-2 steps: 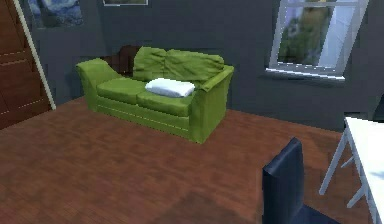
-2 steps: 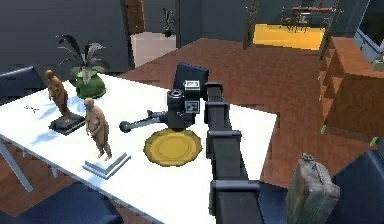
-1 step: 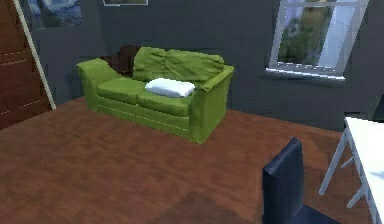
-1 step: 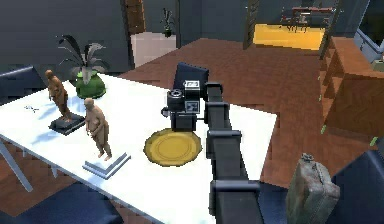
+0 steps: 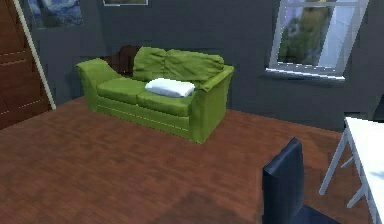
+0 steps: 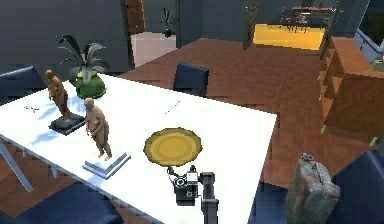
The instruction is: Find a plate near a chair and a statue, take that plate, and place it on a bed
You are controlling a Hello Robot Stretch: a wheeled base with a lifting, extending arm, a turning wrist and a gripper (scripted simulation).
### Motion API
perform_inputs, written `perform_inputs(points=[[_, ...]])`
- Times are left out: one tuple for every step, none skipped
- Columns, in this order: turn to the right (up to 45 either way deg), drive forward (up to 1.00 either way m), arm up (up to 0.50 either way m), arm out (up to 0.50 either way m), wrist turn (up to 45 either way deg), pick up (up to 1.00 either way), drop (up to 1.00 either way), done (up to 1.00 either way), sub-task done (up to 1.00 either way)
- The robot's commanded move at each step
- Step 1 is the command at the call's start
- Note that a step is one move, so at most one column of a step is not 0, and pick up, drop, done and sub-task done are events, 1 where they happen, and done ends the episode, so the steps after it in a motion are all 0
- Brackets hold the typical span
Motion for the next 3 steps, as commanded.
perform_inputs(points=[[0.0, 0.00, 0.00, 0.00, 0.0, 1.00, 0.00, 0.00, 0.00], [0.0, 0.00, 0.10, 0.00, 0.0, 0.00, 0.00, 0.00, 0.00], [0.0, 0.00, 0.26, 0.00, 0.0, 0.00, 0.00, 0.00, 0.00]])
